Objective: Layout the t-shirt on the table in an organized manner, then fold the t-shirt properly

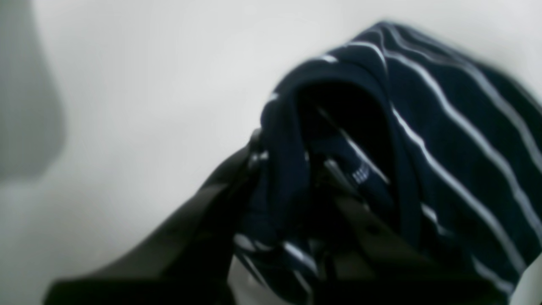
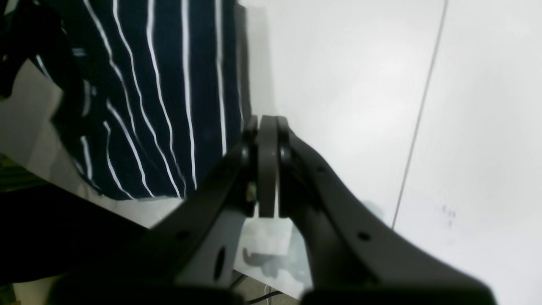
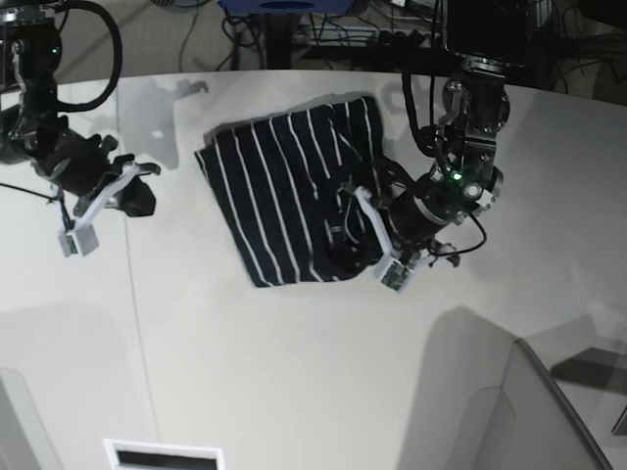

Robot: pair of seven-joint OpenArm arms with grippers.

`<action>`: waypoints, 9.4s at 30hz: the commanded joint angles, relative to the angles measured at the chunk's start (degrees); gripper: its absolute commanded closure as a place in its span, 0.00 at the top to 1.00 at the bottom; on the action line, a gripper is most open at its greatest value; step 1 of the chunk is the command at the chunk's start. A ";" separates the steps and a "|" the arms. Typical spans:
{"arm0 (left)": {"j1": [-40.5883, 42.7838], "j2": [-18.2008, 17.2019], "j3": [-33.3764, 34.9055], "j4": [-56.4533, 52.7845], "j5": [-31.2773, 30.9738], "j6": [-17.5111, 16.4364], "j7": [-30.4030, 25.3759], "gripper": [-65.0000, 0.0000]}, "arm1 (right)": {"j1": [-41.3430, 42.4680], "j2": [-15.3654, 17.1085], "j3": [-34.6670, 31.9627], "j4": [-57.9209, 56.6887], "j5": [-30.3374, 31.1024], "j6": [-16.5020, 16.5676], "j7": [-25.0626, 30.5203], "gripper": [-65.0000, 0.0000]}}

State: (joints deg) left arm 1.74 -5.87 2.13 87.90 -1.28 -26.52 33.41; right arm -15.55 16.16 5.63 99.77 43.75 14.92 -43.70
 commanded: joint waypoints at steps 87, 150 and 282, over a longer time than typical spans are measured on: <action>17.56 -2.88 -23.45 -3.19 -3.95 0.11 -3.91 0.00 | 27.02 1.46 -38.90 -20.43 0.87 3.32 8.41 0.00; 16.42 0.11 -16.94 1.38 3.61 2.39 -8.84 0.00 | 32.30 2.69 -25.19 -36.69 -31.83 9.48 12.27 0.00; 52.37 -3.23 -6.39 9.82 9.67 5.20 -26.60 0.00 | -34.87 7.53 -12.44 3.66 -31.83 9.39 16.58 0.00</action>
State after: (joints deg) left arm 53.08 -8.93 -4.32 96.99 8.67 -21.32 7.68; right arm -49.76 23.35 -6.57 103.07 11.53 23.46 -26.83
